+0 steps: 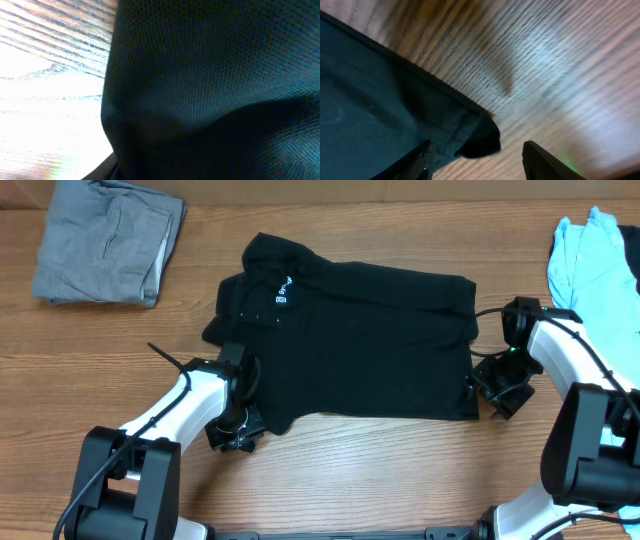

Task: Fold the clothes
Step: 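Lift the bottom edge with both grippers and fold it toward the collar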

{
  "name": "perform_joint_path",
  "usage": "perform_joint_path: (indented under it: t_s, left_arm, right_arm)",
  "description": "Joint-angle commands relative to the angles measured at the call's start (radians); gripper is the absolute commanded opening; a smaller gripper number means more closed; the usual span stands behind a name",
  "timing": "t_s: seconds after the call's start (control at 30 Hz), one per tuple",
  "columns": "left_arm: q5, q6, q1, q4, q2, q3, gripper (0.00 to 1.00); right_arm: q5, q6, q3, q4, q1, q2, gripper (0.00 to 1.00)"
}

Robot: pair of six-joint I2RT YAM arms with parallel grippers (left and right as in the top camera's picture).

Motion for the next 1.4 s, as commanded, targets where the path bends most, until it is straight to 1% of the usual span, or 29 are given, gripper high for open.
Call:
perform_joint_path:
  t_s: [0.0,0.03,0.13,0.2,0.27,0.33,0.37,0.4,0.43,0.63,0.8,0.87,1.03,1.17,1.27,1.37]
  left_arm:
    - [-0.014,0.022,0.006,0.01,0.011,-0.017,0.36]
    - [-0.014,0.022,0.006,0.009,0.011,-0.017,0.36]
    - [-0.014,0.022,0.006,0.008,0.011,-0.017,0.35]
    - [-0.014,0.022,0.006,0.006,0.011,-0.017,0.34]
    - [-0.014,0.023,0.006,0.002,0.011,-0.017,0.31]
    - [-0.014,0.023,0.006,-0.003,0.011,-0.016,0.26]
    - [-0.014,0.023,0.006,-0.007,0.011,-0.016,0.19]
    - [-0.014,0.022,0.006,-0.016,0.011,-0.016,0.04]
    - [-0.013,0.022,0.006,-0.024,0.011,-0.014,0.04]
    - [-0.01,0.022,0.004,-0.132,-0.011,0.034,0.04]
    - [-0.019,0.022,-0.003,-0.241,-0.103,0.116,0.04]
    - [-0.023,0.022,-0.009,-0.271,-0.156,0.139,0.04]
    - [-0.022,0.006,-0.01,-0.323,-0.273,0.145,0.04]
    - [-0.018,0.006,-0.014,-0.363,-0.327,0.145,0.04]
    - [-0.024,0.007,-0.037,-0.361,-0.372,0.146,0.04]
    - [-0.064,0.007,-0.07,-0.33,-0.415,0.157,0.04]
  right_arm:
    - [-0.047,0.012,-0.075,0.049,0.003,0.0,0.6]
    - [-0.066,0.012,-0.118,0.093,0.003,0.0,0.59]
    - [-0.091,0.012,-0.161,0.146,0.003,0.0,0.54]
    - [-0.091,0.012,-0.172,0.164,0.003,0.0,0.52]
    - [-0.09,0.012,-0.172,0.169,0.003,0.0,0.49]
    - [-0.09,0.012,-0.172,0.175,0.003,0.0,0.37]
    - [-0.09,0.013,-0.172,0.177,0.003,0.0,0.28]
    - [-0.082,0.023,-0.17,0.183,0.003,0.0,0.12]
    - [-0.079,0.027,-0.169,0.183,0.003,-0.001,0.05]
    - [0.034,0.113,-0.117,0.126,0.0,-0.009,0.04]
    - [0.21,0.205,-0.027,-0.019,0.0,-0.039,0.04]
    - [0.251,0.229,0.005,-0.066,0.0,-0.057,0.04]
    - [0.263,0.232,0.04,-0.104,0.0,-0.127,0.04]
    - [0.263,0.232,0.04,-0.106,0.0,-0.182,0.04]
    - [0.263,0.232,0.04,-0.107,0.0,-0.218,0.04]
    - [0.264,0.232,0.04,-0.096,0.0,-0.249,0.04]
